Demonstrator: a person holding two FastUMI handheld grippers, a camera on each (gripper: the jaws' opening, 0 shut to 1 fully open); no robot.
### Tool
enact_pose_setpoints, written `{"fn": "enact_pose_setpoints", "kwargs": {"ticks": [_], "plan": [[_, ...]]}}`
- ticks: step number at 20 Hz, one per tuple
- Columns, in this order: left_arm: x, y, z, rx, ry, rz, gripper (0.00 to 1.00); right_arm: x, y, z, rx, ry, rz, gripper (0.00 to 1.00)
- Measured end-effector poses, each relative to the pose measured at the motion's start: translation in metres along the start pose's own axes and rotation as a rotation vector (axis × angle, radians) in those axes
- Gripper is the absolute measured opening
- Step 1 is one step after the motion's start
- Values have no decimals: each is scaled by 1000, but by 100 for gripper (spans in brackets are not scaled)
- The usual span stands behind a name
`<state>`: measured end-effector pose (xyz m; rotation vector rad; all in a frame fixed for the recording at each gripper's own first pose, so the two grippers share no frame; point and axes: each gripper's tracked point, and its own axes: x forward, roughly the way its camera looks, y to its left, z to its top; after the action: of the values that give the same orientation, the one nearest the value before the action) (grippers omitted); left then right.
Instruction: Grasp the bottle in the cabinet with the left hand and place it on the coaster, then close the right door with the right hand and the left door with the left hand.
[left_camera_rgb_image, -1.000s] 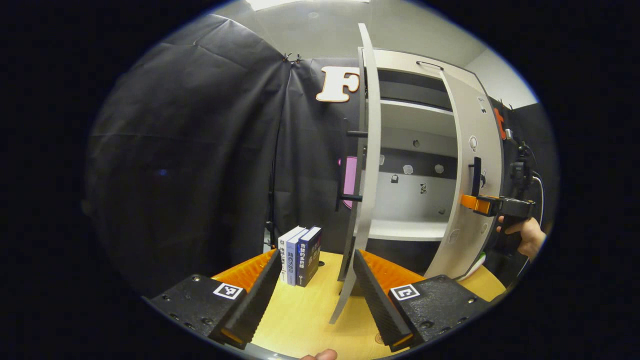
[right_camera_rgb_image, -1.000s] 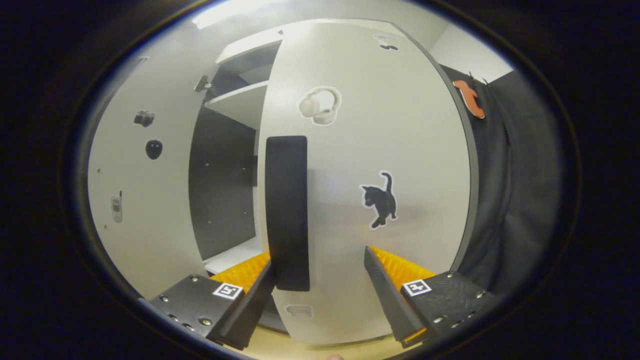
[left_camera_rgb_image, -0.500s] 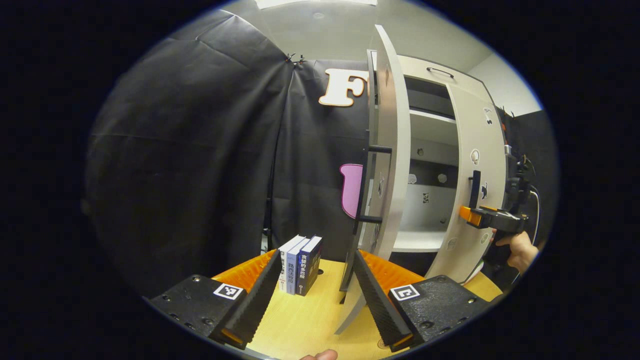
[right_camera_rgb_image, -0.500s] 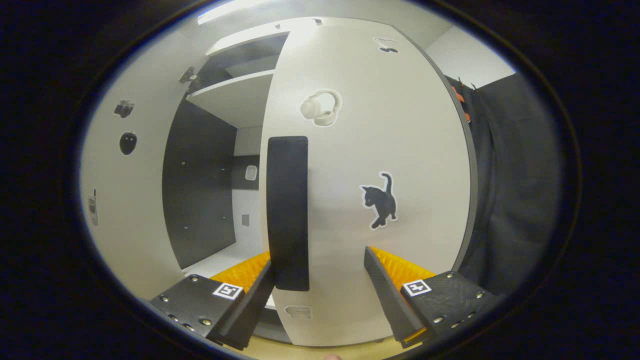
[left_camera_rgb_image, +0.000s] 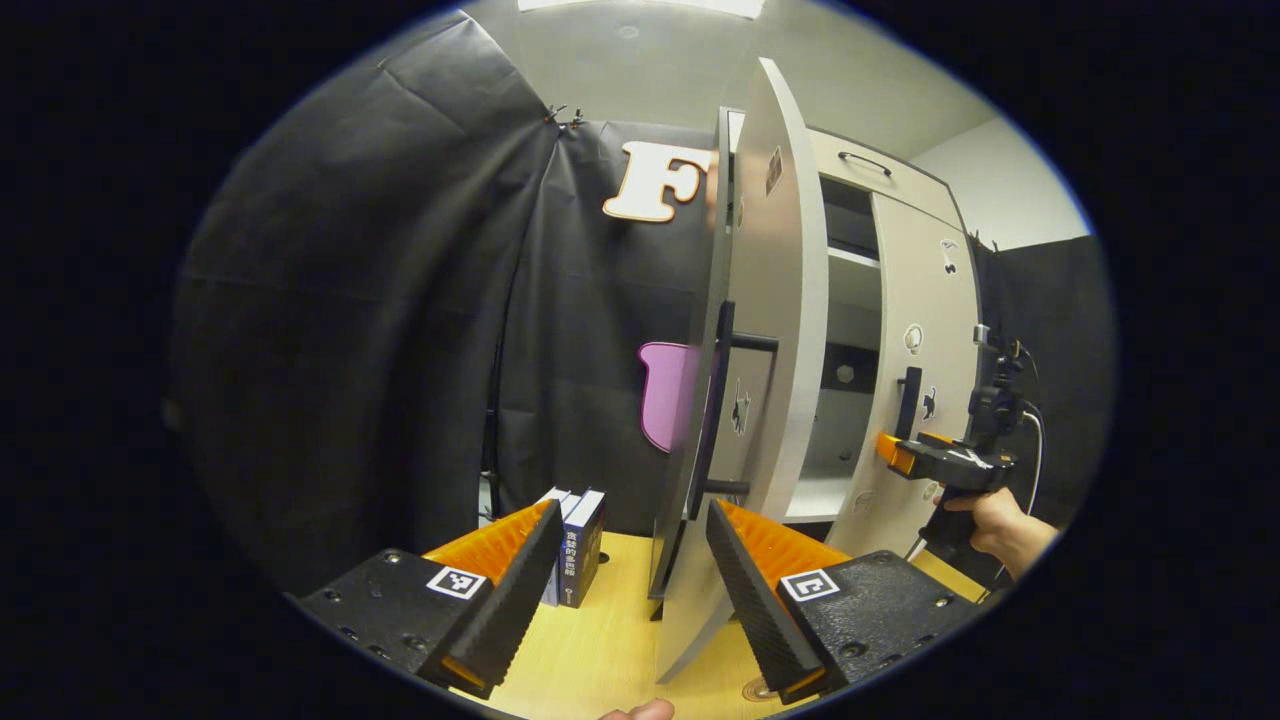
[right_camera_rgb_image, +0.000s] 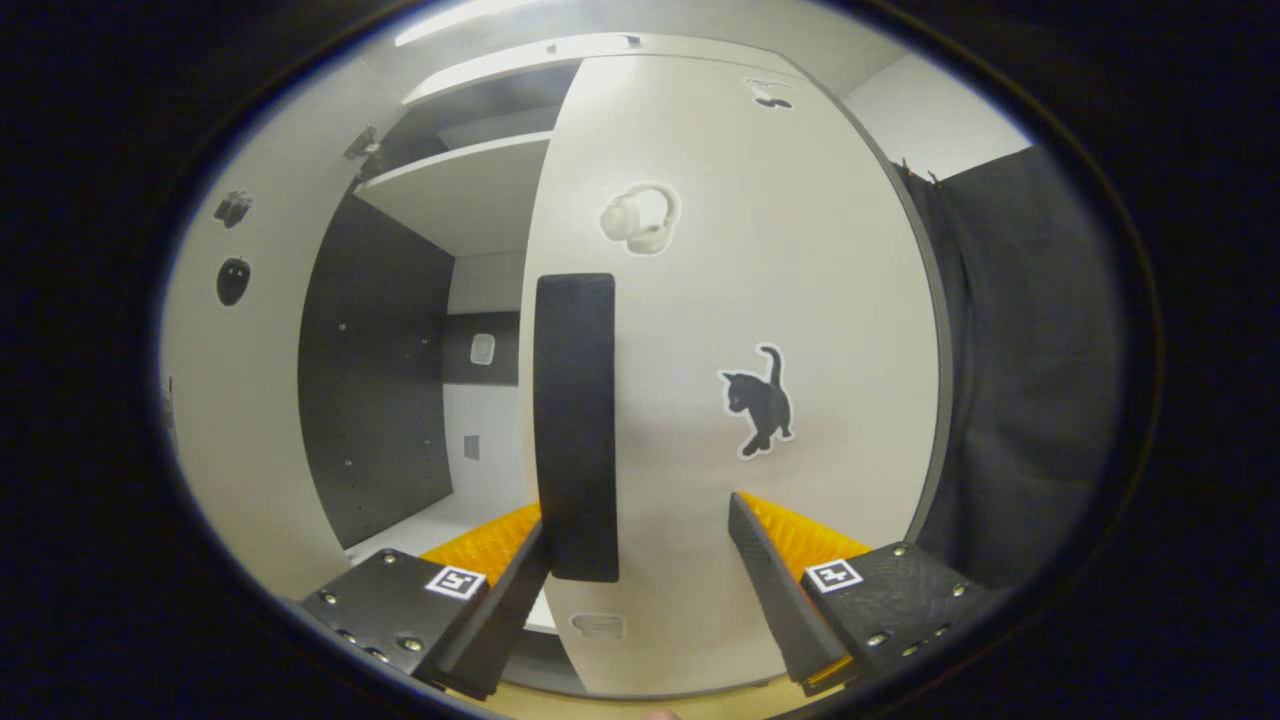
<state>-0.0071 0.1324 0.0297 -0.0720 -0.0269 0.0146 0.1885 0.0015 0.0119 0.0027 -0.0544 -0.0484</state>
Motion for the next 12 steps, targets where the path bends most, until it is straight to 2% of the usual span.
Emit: {"fn": "enact_pose_setpoints", "kwargs": {"ticks": [3, 4, 5, 6, 7, 8, 9, 12], "plan": [[3, -5, 10, 8, -18, -41, 91, 0, 0, -2, 11, 18, -2, 97], [6, -8, 10, 13, -16, -62, 91, 0, 0, -2, 17, 28, 0, 100], [8, -11, 10, 23, -13, -80, 87, -1, 1, -3, 25, 39, 4, 100], [11, -12, 10, 37, -10, -92, 92, -2, 1, -7, 37, 61, 9, 97], [14, -12, 12, 52, -13, -96, 92, -4, 1, -10, 45, 81, 11, 100], [16, -13, 13, 66, -16, -105, 87, -9, 1, -10, 48, 83, 17, 100], [18, -15, 13, 77, -16, -109, 92, -12, 0, -8, 44, 75, 21, 100], [27, -18, 10, 101, -3, -127, 92, -33, 0, -4, 27, 69, 41, 100]]}}
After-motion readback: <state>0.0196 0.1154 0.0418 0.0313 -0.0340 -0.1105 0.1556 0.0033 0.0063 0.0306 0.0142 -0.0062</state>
